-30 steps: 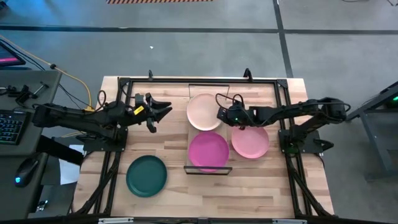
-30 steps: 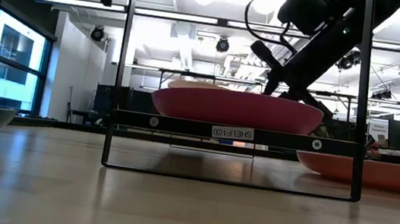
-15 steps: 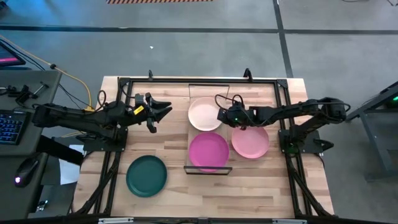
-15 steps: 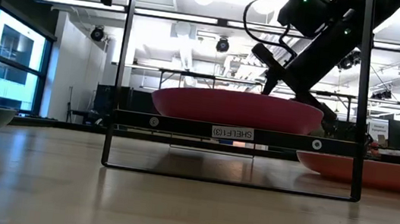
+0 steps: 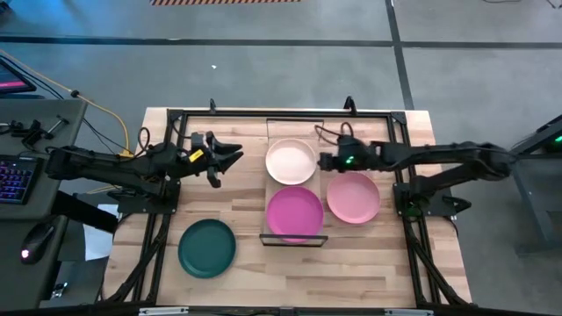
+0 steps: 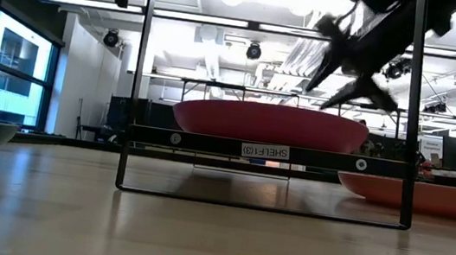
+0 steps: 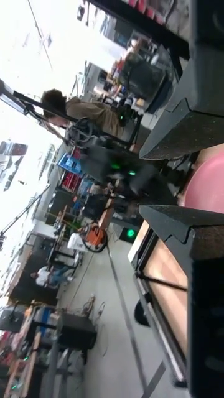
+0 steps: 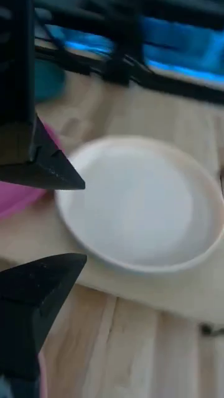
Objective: Place and stack plates onto a shelf
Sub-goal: Stack the green plate on top of the pink plate on the shelf
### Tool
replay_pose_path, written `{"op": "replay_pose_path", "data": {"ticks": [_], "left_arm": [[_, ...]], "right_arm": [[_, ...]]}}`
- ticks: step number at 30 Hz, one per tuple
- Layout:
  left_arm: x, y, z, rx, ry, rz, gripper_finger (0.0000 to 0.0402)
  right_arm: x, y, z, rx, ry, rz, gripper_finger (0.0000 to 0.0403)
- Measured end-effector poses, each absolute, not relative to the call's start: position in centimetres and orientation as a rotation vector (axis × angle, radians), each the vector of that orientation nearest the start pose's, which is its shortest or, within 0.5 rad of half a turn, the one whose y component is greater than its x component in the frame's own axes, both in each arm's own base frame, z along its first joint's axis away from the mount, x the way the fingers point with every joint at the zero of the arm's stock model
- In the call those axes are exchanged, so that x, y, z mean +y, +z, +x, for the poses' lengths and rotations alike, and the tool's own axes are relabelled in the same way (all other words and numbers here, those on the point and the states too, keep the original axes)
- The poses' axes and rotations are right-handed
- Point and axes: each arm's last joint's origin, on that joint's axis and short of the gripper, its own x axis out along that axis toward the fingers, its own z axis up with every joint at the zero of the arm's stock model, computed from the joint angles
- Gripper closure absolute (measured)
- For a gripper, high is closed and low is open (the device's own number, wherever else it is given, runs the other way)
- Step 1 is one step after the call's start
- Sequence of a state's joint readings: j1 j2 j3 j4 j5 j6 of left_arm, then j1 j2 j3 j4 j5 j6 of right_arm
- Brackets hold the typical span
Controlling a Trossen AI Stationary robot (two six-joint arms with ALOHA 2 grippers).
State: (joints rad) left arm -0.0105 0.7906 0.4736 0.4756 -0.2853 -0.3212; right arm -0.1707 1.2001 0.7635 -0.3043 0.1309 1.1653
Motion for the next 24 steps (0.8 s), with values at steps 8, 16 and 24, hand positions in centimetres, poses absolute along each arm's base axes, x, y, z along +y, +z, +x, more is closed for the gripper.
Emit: {"op": "replay_pose_path", "data": {"ticks": [8, 16, 24], "left_arm": [[0.5, 28.6, 18.0, -0.199, 0.215, -0.426, 0.0283], [0.6, 28.6, 18.0, -0.202, 0.227, -0.434, 0.0283], [0.8, 28.6, 18.0, -0.214, 0.294, -0.429, 0.0283]], "right_arm": [[-1.2, 27.1, 20.0, 0.577, -0.361, 0.844, 0.0245], [0.9, 28.0, 18.2, 0.540, -0.372, 0.627, 0.0245], [0.8, 27.8, 17.9, 0.580, -0.355, 0.531, 0.0245]]}}
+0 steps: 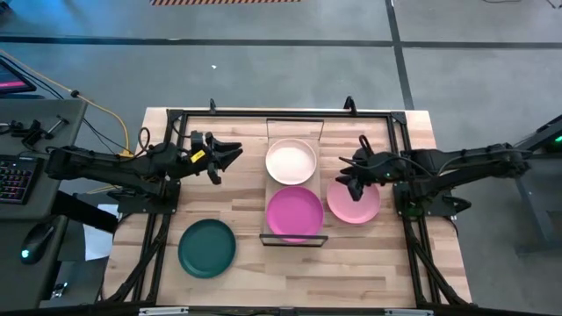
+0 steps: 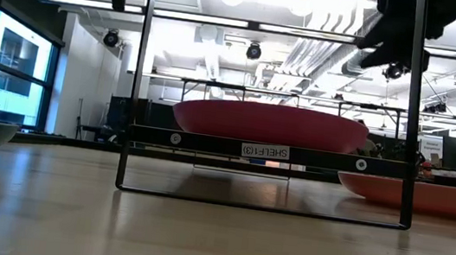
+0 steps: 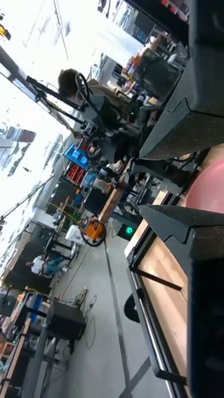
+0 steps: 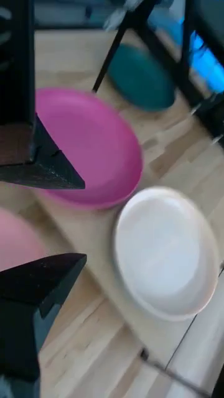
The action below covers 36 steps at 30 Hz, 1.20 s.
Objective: Place and stack plates onto a shelf
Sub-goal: Stack the green plate on top of the pink plate on the shelf
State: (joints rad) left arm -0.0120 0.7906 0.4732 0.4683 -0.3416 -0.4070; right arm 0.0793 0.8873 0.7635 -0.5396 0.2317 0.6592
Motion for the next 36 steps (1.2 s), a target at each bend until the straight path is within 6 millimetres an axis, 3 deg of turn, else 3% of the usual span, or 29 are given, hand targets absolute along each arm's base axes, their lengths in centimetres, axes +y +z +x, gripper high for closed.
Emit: {"op": "replay_pose_path", "data": {"ticks": [6, 12, 16, 20, 28, 36], "left_arm": [[0.8, 28.6, 18.0, -0.213, 0.296, -0.422, 0.0283], [0.8, 28.6, 18.0, -0.210, 0.300, -0.405, 0.0283], [0.8, 28.6, 18.0, -0.210, 0.300, -0.405, 0.0283], [0.8, 28.6, 18.0, -0.210, 0.300, -0.405, 0.0283], [0.6, 28.6, 18.0, -0.196, 0.249, -0.375, 0.0283], [0.3, 28.1, 18.2, -0.123, 0.136, -0.362, 0.0289]], "right_arm": [[0.0, 26.9, 15.9, 0.672, -0.371, 0.531, 0.0245], [-0.4, 25.1, 14.0, 0.495, -0.326, 0.645, 0.0245], [-0.4, 25.2, 14.1, 0.255, -0.246, 0.685, 0.0245], [-0.4, 26.1, 14.7, 0.070, -0.173, 0.587, 0.0245], [-0.4, 26.7, 14.9, 0.021, -0.151, 0.382, 0.0245], [-0.3, 26.7, 14.9, 0.023, -0.150, 0.377, 0.0245]]}}
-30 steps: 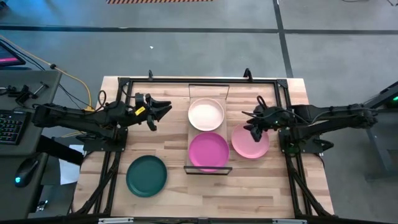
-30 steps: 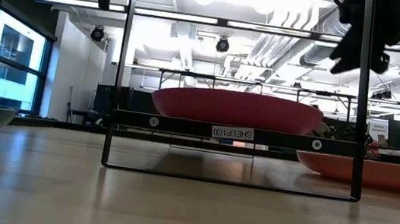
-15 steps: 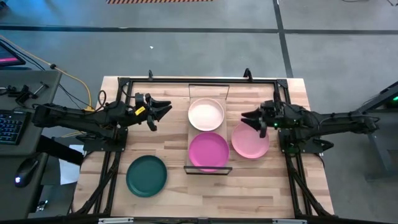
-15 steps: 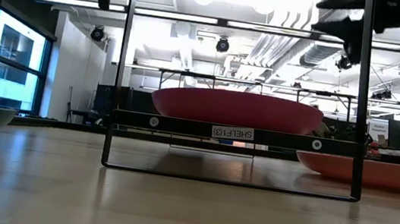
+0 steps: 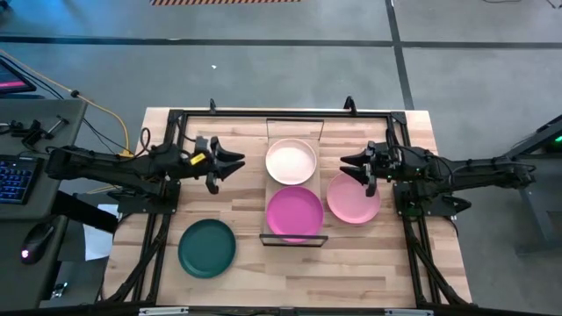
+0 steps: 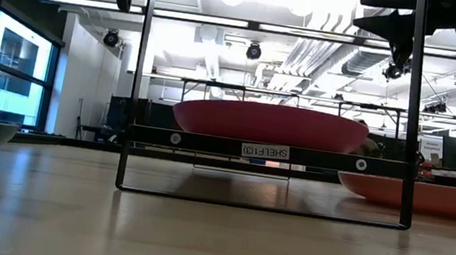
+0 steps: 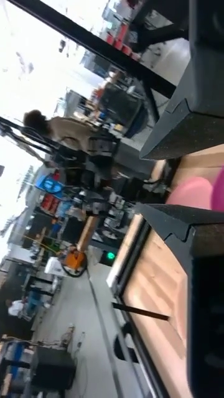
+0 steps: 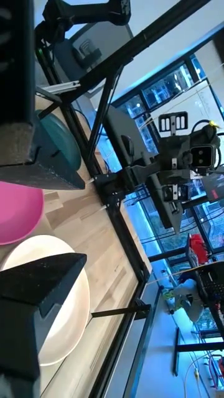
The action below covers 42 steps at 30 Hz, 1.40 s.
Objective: Place and stack plates onto a shelf
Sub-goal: Stack the green plate on top of the pink plate on the shelf
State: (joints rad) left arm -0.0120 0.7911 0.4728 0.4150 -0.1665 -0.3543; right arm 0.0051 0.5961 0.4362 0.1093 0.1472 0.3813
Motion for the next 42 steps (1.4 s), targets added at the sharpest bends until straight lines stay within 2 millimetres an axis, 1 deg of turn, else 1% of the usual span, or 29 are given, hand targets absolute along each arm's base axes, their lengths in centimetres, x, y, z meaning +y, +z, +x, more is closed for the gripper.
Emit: {"op": "replay_pose_path", "data": {"ticks": [5, 8, 10, 12, 15, 19, 22, 28, 33, 36, 42], "left_arm": [[0.2, 27.7, 18.2, -0.069, 0.136, -0.357, 0.0298], [0.0, 28.6, 18.3, 0.036, 0.101, -0.321, 0.0302], [-0.1, 29.4, 18.2, 0.162, 0.071, -0.302, 0.0302], [-0.3, 29.7, 17.9, 0.350, 0.036, -0.294, 0.0302], [-1.1, 29.1, 17.3, 0.632, 0.003, -0.265, 0.0302], [-2.4, 27.0, 16.7, 0.896, -0.029, -0.220, 0.0294], [-3.2, 25.3, 16.9, 1.011, -0.038, -0.210, 0.0273], [-4.3, 22.2, 18.4, 1.179, -0.040, -0.137, 0.0217], [-5.1, 19.6, 19.9, 1.316, -0.059, -0.069, 0.0185], [-5.7, 18.5, 20.3, 1.370, -0.075, -0.042, 0.0179], [-7.2, 17.6, 21.0, 1.359, -0.155, 0.021, 0.0182]], "right_arm": [[-0.3, 26.7, 14.9, 0.023, -0.150, 0.379, 0.0245], [-0.3, 26.7, 14.9, 0.022, -0.150, 0.380, 0.0245], [-0.3, 26.7, 14.9, 0.021, -0.150, 0.401, 0.0245], [-0.3, 26.7, 14.9, 0.020, -0.150, 0.421, 0.0245], [-0.3, 26.6, 14.9, 0.027, -0.152, 0.431, 0.0245], [-0.3, 26.6, 14.9, 0.034, -0.154, 0.431, 0.0245], [-0.3, 26.5, 14.9, 0.035, -0.154, 0.431, 0.0245], [-0.3, 26.5, 14.9, 0.039, -0.155, 0.430, 0.0245], [-0.3, 26.3, 14.9, 0.058, -0.159, 0.429, 0.0245], [-0.3, 25.9, 14.9, 0.096, -0.169, 0.445, 0.0245], [-0.3, 25.2, 14.7, 0.170, -0.193, 0.503, 0.0245]]}}
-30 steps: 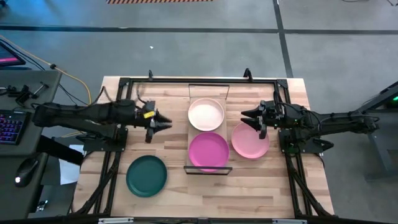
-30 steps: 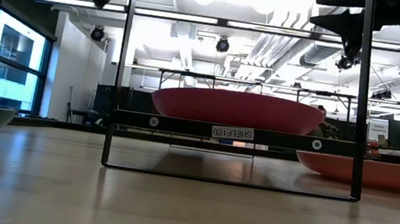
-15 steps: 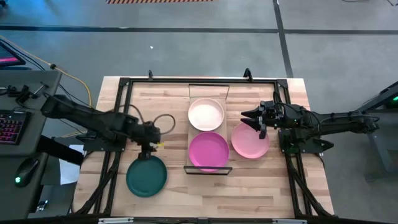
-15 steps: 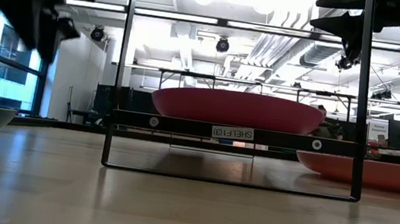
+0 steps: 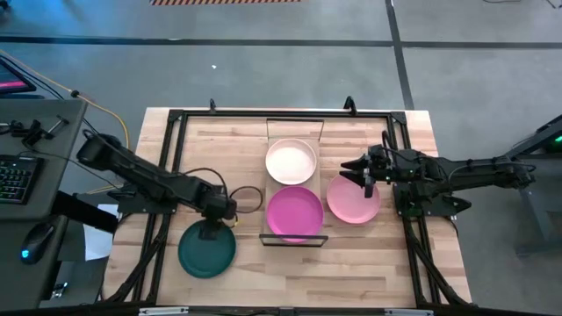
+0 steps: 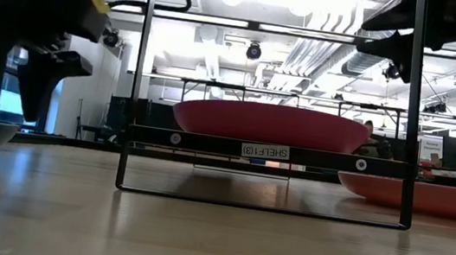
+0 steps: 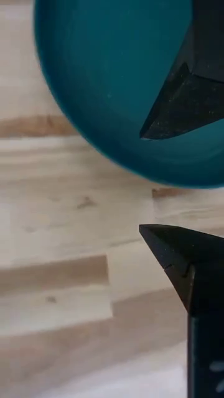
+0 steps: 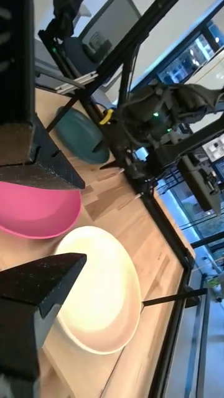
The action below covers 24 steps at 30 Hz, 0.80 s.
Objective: Place and stack plates onto a shelf
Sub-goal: Stack the green plate on top of the pink plate on the shelf
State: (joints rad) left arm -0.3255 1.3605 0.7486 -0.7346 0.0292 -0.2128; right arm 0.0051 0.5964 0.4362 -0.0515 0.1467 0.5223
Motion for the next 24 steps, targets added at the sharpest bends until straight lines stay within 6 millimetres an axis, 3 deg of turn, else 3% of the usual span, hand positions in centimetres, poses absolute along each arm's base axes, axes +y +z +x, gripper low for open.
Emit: {"op": "replay_pose_path", "data": {"ticks": [14, 18, 24], "left_arm": [[-8.2, 14.7, 21.9, 1.465, -0.200, 0.041, 0.0194], [-8.3, 14.3, 22.0, 1.473, -0.210, 0.047, 0.0243], [-8.2, 14.8, 21.7, 1.493, -0.248, -0.001, 0.0370]], "right_arm": [[-0.3, 25.2, 14.7, 0.171, -0.193, 0.498, 0.0245], [-0.3, 25.1, 14.7, 0.175, -0.194, 0.497, 0.0245], [-0.3, 25.0, 14.7, 0.183, -0.196, 0.496, 0.0245]]}}
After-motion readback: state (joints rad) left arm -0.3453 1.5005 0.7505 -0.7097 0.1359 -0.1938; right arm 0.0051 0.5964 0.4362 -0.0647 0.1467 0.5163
